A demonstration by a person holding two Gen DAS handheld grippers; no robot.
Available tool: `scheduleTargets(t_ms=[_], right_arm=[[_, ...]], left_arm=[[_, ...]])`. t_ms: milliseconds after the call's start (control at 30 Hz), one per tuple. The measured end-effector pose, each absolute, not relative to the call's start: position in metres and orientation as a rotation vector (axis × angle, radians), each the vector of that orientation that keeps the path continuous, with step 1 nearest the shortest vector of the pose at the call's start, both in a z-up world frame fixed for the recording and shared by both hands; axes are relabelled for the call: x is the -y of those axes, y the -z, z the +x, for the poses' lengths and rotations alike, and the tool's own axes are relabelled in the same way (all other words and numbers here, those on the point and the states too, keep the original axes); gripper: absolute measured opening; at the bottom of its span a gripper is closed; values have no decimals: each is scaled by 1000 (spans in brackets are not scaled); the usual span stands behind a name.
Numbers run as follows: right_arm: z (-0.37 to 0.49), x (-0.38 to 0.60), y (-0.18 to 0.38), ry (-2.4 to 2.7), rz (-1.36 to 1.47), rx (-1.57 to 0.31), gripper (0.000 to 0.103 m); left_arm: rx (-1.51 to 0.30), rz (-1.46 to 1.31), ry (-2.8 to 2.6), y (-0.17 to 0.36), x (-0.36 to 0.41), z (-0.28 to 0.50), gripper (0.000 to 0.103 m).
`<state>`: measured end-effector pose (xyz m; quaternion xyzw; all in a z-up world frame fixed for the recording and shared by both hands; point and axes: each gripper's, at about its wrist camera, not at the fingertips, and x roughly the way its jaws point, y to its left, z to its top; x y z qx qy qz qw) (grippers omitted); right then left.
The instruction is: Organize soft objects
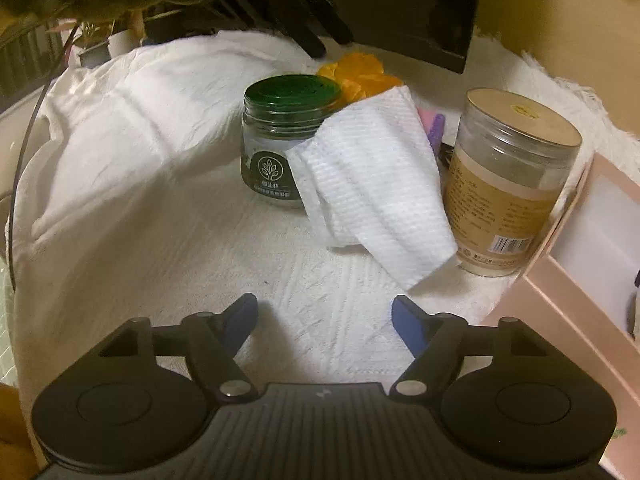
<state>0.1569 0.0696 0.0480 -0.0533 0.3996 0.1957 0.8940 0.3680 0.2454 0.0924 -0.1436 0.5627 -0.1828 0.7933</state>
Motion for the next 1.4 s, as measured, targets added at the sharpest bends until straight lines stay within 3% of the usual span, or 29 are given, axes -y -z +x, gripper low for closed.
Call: scheduleTargets(t_ms=[200, 300, 333, 500, 667, 933, 1033, 1200, 1400], right_arm=[[152, -64, -42, -415, -97, -782, 82], [151, -64, -41, -426, -101, -779, 86], [152, -65, -41, -429, -103, -779, 87], [153, -68, -40, -437, -112, -783, 92], [157, -71, -38, -454, -127, -805, 103], [166, -77, -43, -433, -136, -884, 103], [166, -77, -56, -419, -164, -890, 87], [159, -77, -99, -331, -279, -700, 86], [199, -91, -95, -264, -319, -731, 83]], left_arm=[[-1097, -187, 283, -80, -237, 388, 26], [-1044, 24, 464, -73, -210, 388, 26], [-1033, 121, 517, -71, -200, 385, 30], [-1088, 448, 506, -35, -172, 388, 31], [-1074, 399, 494, -24, -177, 404, 21], [-1082, 238, 551, -28, -199, 415, 19], [-1072, 134, 539, -37, -223, 406, 14], [-979, -84, 498, -64, -271, 380, 12], [-904, -129, 474, -84, -309, 345, 12]])
